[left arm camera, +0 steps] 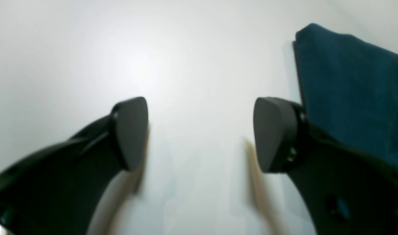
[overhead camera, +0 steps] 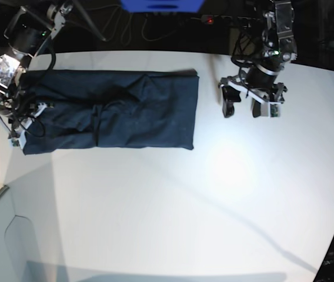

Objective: Layout the t-shirt on the table in an organized manner, then fold the t-shirt properly
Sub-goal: 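Adjust the strip end edge with the right gripper, squaring the rectangle, then grasp the strip end with the right gripper and fold it over the middle, then press the folded bundle with the right gripper and grasp its edge with the left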

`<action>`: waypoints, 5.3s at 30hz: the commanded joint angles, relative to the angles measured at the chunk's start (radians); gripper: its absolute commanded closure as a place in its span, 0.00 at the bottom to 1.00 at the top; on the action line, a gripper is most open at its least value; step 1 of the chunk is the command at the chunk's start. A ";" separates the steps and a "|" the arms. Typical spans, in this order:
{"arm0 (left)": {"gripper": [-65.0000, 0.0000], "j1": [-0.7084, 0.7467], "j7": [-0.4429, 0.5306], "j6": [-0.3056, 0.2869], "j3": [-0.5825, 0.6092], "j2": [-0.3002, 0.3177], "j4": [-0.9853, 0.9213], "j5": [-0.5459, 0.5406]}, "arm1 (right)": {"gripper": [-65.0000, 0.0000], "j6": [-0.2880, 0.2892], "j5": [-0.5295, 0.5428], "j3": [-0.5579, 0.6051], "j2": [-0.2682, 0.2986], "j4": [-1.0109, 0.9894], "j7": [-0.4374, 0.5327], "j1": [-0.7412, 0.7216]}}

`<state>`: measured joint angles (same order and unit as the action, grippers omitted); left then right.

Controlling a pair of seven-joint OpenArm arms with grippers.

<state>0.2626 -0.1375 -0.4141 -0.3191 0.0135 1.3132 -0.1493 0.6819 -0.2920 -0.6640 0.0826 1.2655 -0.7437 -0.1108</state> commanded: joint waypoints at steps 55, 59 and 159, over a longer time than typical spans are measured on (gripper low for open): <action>0.25 -0.006 0.022 -0.004 0.001 -0.004 0.006 -0.009 | 1.00 0.016 -0.006 0.992 -0.240 0.547 0.006 0.242; 0.31 0.008 -0.103 -0.004 0.001 -0.005 0.029 -0.009 | 1.00 0.016 -0.006 0.992 -0.240 0.547 0.006 0.227; 1.00 -0.075 -0.245 -0.002 -0.340 -0.028 0.104 -0.157 | 0.55 0.016 -0.008 1.036 -0.203 0.504 0.063 0.377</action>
<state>0.1986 -0.4042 -0.4084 -0.6586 -0.0219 1.3968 -0.2932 0.6842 -0.3096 0.3729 -0.1181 1.7504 -0.7017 0.2741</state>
